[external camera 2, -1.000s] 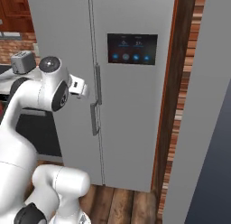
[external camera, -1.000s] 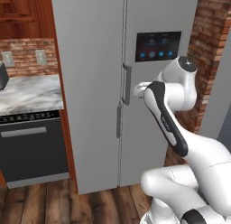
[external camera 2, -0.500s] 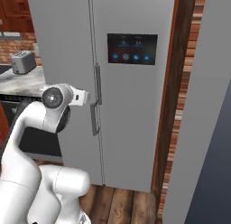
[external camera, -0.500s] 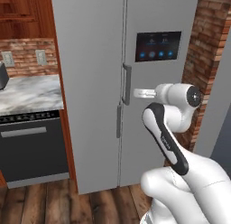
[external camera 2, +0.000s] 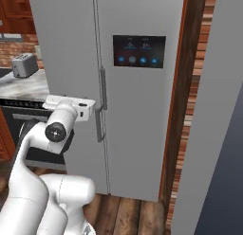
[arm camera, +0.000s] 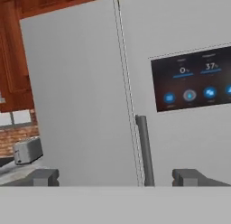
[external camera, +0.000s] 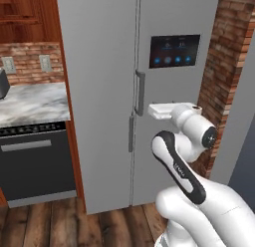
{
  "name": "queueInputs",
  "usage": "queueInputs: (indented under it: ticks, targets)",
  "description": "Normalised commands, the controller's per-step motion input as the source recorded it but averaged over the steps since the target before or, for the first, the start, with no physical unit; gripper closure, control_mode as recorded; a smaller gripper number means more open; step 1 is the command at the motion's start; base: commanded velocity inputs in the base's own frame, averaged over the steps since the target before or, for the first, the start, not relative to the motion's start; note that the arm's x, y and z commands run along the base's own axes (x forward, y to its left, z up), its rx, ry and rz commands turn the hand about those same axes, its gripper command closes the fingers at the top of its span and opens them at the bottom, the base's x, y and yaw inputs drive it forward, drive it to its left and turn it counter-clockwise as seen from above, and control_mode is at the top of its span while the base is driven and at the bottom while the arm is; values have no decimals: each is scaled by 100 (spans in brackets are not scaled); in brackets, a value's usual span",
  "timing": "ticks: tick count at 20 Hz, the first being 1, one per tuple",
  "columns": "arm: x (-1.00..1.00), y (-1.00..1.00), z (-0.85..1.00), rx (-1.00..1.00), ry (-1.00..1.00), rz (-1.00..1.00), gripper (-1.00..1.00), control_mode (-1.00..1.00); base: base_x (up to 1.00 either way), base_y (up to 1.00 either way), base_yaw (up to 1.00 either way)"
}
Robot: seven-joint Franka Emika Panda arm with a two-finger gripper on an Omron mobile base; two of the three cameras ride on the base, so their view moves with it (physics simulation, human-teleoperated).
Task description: Retrieve the steak from the fridge and place it on the saucepan with marinade on the stove.
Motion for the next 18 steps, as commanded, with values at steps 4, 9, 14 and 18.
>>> queueInputs:
  ticks: [4,9,14,18]
  targets:
    - [-1,0,14,0,-8,-3,-100,-100,0,0,0]
    - [1,0,19,0,0,-2,-100,-100,0,0,0]
    - [23,-3,18,0,0,-5,-100,-100,0,0,0]
    - [40,0,14,0,1,-9,-100,-100,0,0,0]
